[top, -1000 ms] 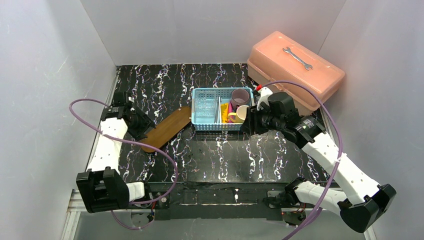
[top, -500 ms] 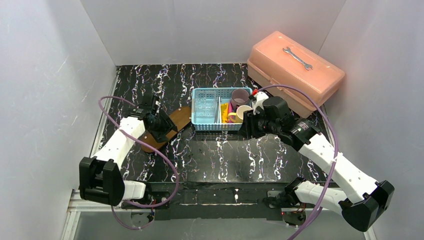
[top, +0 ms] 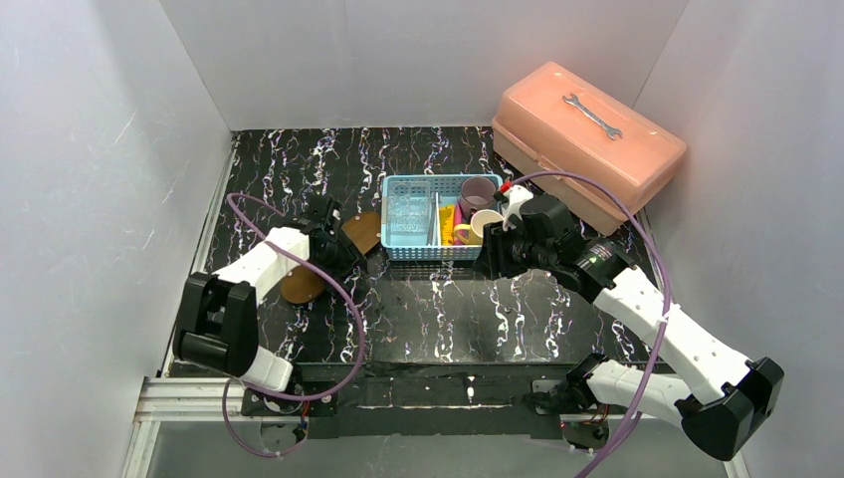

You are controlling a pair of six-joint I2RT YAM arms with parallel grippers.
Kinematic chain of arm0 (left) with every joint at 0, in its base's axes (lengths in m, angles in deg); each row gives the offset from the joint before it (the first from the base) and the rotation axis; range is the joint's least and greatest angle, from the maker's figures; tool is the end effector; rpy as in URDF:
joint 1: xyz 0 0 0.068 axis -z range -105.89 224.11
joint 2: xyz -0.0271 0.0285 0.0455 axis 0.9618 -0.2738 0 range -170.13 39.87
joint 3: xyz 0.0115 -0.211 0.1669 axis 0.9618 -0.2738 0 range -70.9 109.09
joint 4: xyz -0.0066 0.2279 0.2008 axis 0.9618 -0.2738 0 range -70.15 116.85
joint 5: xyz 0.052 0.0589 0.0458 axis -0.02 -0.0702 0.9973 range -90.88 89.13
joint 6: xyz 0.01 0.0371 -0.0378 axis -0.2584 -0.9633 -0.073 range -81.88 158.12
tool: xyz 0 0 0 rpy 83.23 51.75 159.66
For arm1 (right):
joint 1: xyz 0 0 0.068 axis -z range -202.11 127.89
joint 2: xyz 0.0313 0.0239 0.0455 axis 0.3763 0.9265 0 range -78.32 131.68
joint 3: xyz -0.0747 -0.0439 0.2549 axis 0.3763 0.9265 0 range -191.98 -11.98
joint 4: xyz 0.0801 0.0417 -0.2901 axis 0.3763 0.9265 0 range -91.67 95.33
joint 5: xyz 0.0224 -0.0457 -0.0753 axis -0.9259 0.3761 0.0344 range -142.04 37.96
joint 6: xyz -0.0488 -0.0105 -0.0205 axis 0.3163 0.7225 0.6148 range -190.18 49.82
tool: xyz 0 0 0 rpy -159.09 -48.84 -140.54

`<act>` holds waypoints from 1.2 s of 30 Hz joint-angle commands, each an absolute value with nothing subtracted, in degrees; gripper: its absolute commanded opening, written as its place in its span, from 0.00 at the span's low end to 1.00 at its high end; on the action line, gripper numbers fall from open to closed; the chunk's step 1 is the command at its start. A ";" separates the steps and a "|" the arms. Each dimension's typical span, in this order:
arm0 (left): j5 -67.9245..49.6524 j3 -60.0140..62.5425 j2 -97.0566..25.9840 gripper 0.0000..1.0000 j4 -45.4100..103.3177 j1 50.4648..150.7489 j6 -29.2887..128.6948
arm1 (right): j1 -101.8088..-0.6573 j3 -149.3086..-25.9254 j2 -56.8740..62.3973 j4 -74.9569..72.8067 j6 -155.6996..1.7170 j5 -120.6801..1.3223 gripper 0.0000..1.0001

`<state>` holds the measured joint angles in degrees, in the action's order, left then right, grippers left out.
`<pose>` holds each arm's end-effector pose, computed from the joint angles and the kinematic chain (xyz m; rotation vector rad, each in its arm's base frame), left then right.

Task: Prepare toiletry sets of a toothbrush and toothpaste on the tray

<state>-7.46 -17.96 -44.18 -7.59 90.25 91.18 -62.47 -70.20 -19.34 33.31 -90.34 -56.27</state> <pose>0.3037 -0.0923 0.1745 -0.8582 2.6817 -0.4799 0.2004 0.1738 0.3288 -0.4412 2.2314 0.6598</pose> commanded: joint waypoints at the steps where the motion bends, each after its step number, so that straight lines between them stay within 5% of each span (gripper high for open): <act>1: -4.24 -18.88 -46.03 0.57 -6.85 90.45 91.42 | -62.97 -69.86 -20.00 31.80 -90.74 -55.39 0.52; 16: 4.83 -18.23 -49.52 0.61 -8.48 85.79 88.50 | -63.32 -69.71 -18.92 32.00 -90.57 -55.20 0.52; 36: -4.08 -16.07 -49.80 0.61 -8.48 61.26 83.30 | -64.12 -71.07 -16.09 32.15 -89.59 -54.85 0.52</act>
<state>-1.67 -18.04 -49.95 -6.86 62.29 84.51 -63.67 -70.20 -15.84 33.25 -90.54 -55.39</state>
